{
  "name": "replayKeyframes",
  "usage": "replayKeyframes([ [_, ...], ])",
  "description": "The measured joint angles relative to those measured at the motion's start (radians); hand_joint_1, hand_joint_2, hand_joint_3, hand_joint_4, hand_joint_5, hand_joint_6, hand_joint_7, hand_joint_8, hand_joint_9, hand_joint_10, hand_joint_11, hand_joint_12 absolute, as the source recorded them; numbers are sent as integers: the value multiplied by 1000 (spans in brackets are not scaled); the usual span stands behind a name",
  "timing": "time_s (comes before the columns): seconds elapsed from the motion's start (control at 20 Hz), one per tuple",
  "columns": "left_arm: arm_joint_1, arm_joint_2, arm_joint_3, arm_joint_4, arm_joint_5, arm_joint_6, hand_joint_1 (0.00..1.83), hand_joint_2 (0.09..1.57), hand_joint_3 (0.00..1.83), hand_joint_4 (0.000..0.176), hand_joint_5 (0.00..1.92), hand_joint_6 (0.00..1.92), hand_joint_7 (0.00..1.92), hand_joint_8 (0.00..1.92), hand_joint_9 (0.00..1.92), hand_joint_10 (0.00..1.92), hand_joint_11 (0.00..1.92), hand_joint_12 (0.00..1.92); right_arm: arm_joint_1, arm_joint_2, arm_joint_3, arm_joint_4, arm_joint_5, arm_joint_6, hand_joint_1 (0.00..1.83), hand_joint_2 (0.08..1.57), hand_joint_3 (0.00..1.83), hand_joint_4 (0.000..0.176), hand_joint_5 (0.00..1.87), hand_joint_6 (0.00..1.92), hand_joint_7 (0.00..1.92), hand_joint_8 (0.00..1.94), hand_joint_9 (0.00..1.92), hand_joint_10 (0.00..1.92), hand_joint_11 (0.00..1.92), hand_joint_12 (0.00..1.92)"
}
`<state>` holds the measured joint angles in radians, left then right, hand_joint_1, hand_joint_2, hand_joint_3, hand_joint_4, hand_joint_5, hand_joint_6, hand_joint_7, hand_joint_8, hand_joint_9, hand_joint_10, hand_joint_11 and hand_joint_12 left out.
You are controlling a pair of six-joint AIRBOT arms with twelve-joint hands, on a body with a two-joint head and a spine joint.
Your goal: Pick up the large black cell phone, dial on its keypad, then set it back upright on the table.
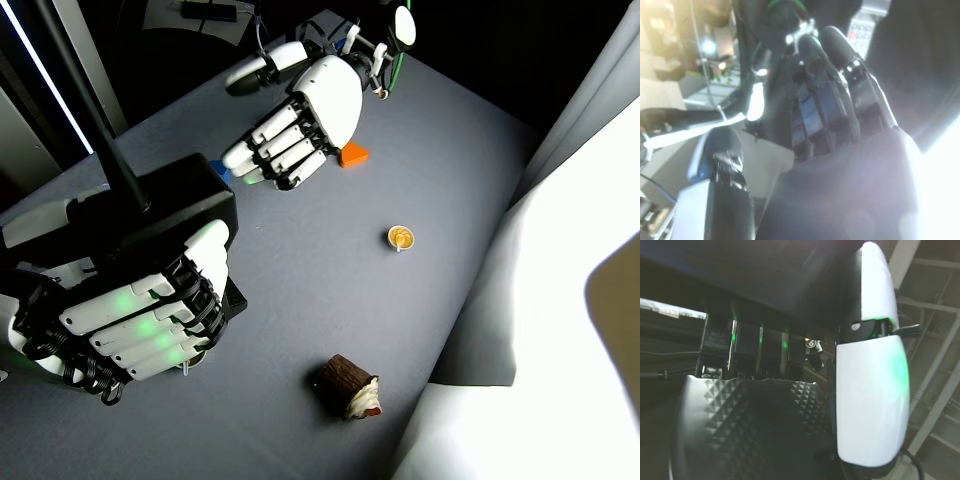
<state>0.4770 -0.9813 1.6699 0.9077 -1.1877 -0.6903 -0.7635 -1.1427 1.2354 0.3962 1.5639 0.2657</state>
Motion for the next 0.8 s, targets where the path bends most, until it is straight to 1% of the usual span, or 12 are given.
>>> replayKeyframes([
  [0.05,-7,6,-1,-7,0,0,5,1211,0,24,243,0,165,3,149,2,0,451,0,-3,7,-9,-5,0,1484,1128,0,0,941,916,829,1074,892,1159,813,1607],
  [0.1,-12,10,0,-9,-2,0,0,1204,0,28,237,0,163,2,139,0,0,404,0,-8,20,-12,-10,2,1486,1122,0,0,963,878,843,1057,907,1139,816,1595],
  [0.15,-14,12,-2,-2,0,0,0,1208,0,20,261,5,187,6,153,4,0,449,0,-13,35,-8,-17,3,1485,1124,1,0,960,881,836,1067,896,1155,812,1603],
  [0.2,-22,12,-2,27,2,-1,0,1204,0,14,267,4,199,6,163,5,0,485,0,-17,44,-4,-18,4,1486,1119,0,0,959,899,845,1036,912,1125,836,1574],
  [0.25,-45,12,-2,86,12,-1,0,1202,0,16,254,2,187,3,148,2,0,457,0,-22,51,9,-18,4,1488,1111,0,0,969,878,865,1016,930,1097,850,1555],
  [0.3,-74,14,-14,119,27,0,0,1201,0,12,249,0,183,1,145,2,0,452,0,-31,62,16,-18,5,1489,1110,0,0,967,852,867,1039,938,1087,850,1554],
  [0.4,-104,19,-24,60,69,-21,0,1205,1,9,254,2,208,6,160,5,0,446,0,-44,65,11,-16,6,1488,1117,0,0,948,855,847,1090,927,1105,854,1561],
  [0.5,-129,30,-24,23,182,-81,0,1214,2,10,266,2,228,6,181,7,0,486,0,-53,65,0,-22,7,1489,1118,0,0,931,879,838,1109,925,1104,871,1540],
  [0.55,-138,36,-24,57,244,-140,6,1213,1,11,262,0,231,5,186,7,0,478,0,-56,65,-3,-20,8,1488,1117,0,0,937,871,832,1109,929,1106,872,1538],
  [0.6,-149,39,-24,122,283,-185,28,1208,0,13,269,2,250,7,202,8,0,507,0,-57,65,-1,-19,8,1487,1125,2,0,901,917,826,1121,926,1124,845,1571],
  [0.7,-161,39,-34,269,335,-337,19,1206,1,16,272,1,258,2,211,5,0,541,1,-65,66,10,-19,9,1488,1123,0,0,875,992,856,1047,942,1107,838,1560],
  [0.8,-177,41,-53,331,356,-474,0,1208,1,19,258,1,243,1,206,1,0,536,1,-74,76,9,-21,8,1489,1120,1,0,856,1022,863,1041,968,1073,833,1547],
])
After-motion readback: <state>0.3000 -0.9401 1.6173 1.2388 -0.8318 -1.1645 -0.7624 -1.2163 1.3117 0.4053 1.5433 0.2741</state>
